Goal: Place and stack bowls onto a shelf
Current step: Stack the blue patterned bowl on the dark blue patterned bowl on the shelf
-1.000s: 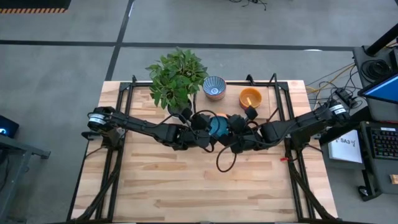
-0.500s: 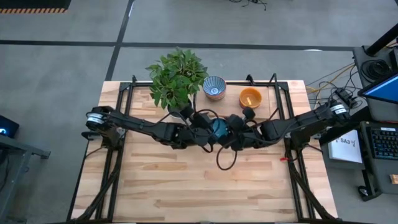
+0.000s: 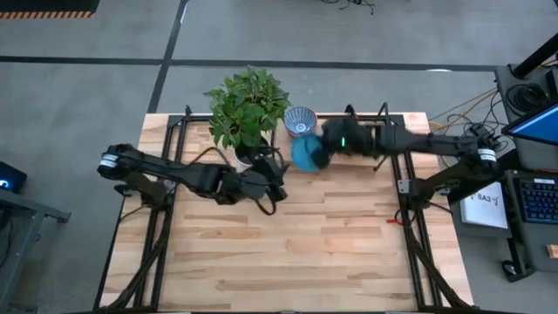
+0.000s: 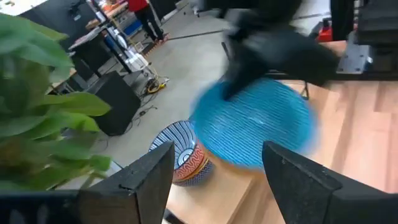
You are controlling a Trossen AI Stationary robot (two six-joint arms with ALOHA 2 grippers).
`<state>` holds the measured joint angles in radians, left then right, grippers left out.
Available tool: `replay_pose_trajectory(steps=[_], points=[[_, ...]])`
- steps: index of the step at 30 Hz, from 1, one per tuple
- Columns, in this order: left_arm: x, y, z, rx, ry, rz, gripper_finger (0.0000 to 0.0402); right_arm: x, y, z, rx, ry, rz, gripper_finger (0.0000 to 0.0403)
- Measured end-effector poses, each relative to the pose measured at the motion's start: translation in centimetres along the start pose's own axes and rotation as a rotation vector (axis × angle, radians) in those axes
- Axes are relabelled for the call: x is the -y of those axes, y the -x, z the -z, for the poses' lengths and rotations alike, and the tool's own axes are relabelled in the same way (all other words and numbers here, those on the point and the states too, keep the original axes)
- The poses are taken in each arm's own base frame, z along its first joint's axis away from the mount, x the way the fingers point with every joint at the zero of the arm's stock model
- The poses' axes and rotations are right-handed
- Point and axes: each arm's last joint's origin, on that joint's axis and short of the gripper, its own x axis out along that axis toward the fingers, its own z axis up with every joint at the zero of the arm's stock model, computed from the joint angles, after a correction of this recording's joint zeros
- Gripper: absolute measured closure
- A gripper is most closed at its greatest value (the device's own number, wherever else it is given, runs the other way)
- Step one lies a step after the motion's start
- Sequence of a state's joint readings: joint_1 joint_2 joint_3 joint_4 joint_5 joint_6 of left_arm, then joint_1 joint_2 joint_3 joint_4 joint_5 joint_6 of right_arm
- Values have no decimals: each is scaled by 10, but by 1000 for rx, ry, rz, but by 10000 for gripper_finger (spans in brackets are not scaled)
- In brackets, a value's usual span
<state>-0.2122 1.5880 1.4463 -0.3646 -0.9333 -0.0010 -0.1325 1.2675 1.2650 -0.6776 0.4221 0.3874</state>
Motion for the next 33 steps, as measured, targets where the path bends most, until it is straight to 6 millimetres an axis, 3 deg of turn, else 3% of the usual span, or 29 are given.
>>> replay_pose_trajectory(steps=[4, 9, 14, 18, 22, 29, 33], points=[[-12, 21, -3, 1, -4, 25, 176, 49, -16, -31, -12, -87, -24, 391], [-17, 45, -3, 8, -7, 36, 178, 109, -52, -58, -44, -191, -73, 391], [-17, 66, 3, 10, -25, -72, 182, 150, -92, -73, -85, -269, -140, 391], [-18, 78, 11, 1, -27, -135, 182, 159, -126, -71, -168, -294, -230, 391], [-23, 85, 21, -25, -17, -153, 182, 161, -142, -71, -199, -285, -235, 391], [-30, 89, 33, -72, 1, -180, 182, 163, -145, -70, -240, -264, -171, 386], [-31, 89, 34, -74, 3, -181, 182, 165, -145, -69, -241, -260, -122, 349]])
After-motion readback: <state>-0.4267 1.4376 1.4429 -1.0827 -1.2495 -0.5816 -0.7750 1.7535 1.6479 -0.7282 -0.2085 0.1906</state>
